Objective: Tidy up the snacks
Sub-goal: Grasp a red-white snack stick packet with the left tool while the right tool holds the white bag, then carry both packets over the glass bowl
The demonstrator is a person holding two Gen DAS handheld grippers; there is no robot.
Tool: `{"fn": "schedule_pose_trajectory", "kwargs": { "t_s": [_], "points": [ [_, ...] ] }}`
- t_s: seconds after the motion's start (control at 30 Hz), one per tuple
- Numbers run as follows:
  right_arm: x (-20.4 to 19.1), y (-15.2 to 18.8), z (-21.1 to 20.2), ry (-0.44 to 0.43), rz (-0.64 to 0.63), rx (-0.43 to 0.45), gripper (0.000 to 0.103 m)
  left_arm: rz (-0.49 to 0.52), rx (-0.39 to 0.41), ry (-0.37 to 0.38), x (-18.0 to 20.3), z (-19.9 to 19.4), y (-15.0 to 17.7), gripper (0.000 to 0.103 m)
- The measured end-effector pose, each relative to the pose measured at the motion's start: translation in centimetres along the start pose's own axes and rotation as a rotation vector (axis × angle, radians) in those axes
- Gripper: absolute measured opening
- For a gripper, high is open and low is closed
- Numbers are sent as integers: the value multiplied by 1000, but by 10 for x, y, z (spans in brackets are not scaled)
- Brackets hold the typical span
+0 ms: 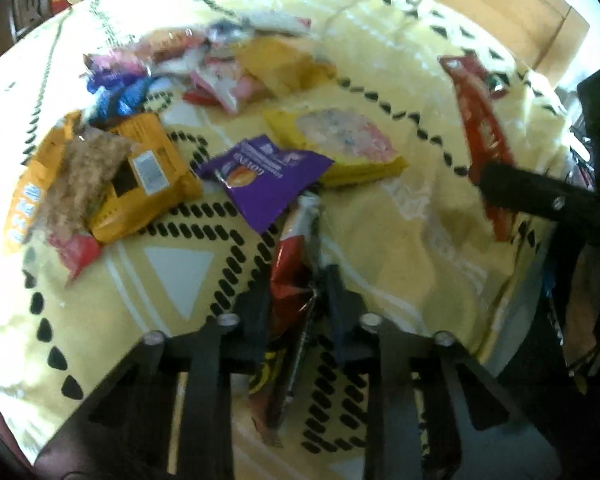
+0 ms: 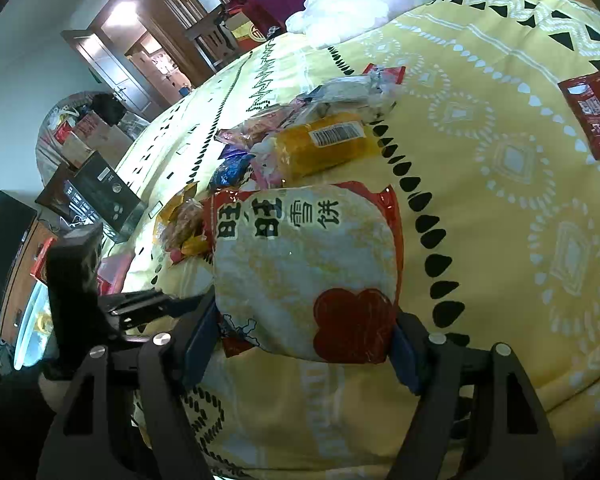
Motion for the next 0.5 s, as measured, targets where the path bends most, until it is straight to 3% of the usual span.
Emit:
{"fn": "schedule_pose_trajectory", "kwargs": {
  "t_s": [0.27, 0.5],
  "points": [
    [-20, -12, -14, -4, -47, 44, 77, -22, 208, -19, 1, -85, -30, 20],
    [-70, -39, -34, -23, -149, 104, 77, -107, 394, -167, -31, -178, -40, 20]
  ]
}}
Point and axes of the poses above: each gripper's, at about its wrist camera, not at the fingertips, and z roughly the way its jaws point, x to its right, y to its underside, the point moved 7 cm from there along z, roughly the way its jaws point, and after that the axes turned 4 degrees about -z, right-handed, at the moved point
